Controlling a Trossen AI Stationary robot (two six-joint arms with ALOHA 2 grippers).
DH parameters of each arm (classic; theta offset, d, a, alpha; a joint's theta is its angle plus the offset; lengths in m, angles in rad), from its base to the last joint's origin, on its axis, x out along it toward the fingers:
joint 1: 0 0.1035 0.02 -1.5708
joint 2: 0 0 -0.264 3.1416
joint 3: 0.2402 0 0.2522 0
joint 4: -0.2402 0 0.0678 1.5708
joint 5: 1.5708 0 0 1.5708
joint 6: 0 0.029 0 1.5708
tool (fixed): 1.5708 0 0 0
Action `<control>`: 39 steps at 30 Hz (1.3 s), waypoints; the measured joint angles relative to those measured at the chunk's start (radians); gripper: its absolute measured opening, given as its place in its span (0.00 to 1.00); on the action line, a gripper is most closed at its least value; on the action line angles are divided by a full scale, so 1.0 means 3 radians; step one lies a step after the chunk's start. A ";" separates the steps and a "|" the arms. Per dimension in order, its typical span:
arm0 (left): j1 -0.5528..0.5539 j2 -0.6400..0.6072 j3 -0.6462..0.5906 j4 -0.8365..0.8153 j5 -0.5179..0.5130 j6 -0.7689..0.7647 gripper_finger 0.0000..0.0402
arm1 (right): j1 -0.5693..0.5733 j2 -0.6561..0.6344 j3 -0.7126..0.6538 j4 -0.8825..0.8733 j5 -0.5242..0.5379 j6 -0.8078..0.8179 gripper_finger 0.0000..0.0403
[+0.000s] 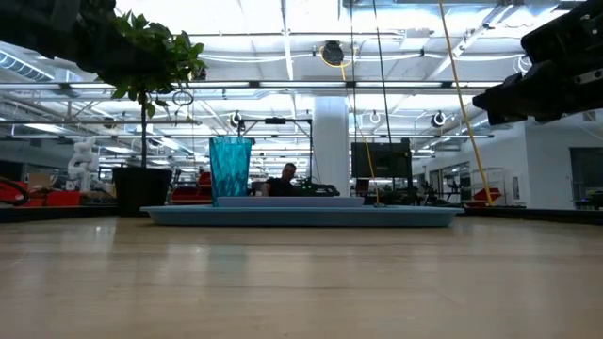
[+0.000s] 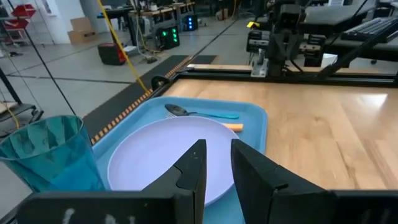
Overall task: Pick and place plate/cup/fork/spoon on tray
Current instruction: Return to Home Position
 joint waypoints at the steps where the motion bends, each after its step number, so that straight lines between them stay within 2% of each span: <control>1: 0.0000 -0.0001 0.0000 -0.0012 0.0000 -0.0002 0.19 | 0.0016 -0.0048 0.0000 -0.0026 0.0002 -0.0003 0.00; 8: 0.0000 0.0000 0.0000 -0.0032 0.0003 -0.0055 0.19 | 0.0033 -0.0491 -0.0001 -0.0179 0.0000 -0.0092 0.00; 17: -0.0012 0.0008 0.0000 -0.0051 0.0121 -0.0191 0.19 | 0.0032 -0.0489 0.0003 -0.0165 0.0004 -0.0218 0.00; 22: -0.0085 0.0006 -0.0022 -0.0182 0.0151 -0.0107 0.19 | 0.0032 -0.0487 0.0003 -0.0180 0.0003 -0.0214 0.00; 29: -0.0085 -0.0086 -0.0404 0.0246 0.0118 -0.0041 0.18 | 0.0032 -0.0483 0.0003 -0.0087 0.0003 -0.0211 0.00; 31: -0.0085 -0.0120 -0.0465 0.0325 0.0175 -0.0020 0.16 | 0.0032 -0.0484 0.0003 -0.0040 0.0001 -0.0212 0.00; 35: -0.0085 -0.0177 -0.0524 0.0326 0.0297 0.0000 0.03 | 0.0032 -0.0484 0.0003 -0.0005 -0.0004 -0.0214 0.00; 39: -0.0085 -0.0245 -0.0599 0.0369 0.0405 0.0004 0.02 | 0.0032 -0.0483 0.0003 0.0014 -0.0003 -0.0214 0.00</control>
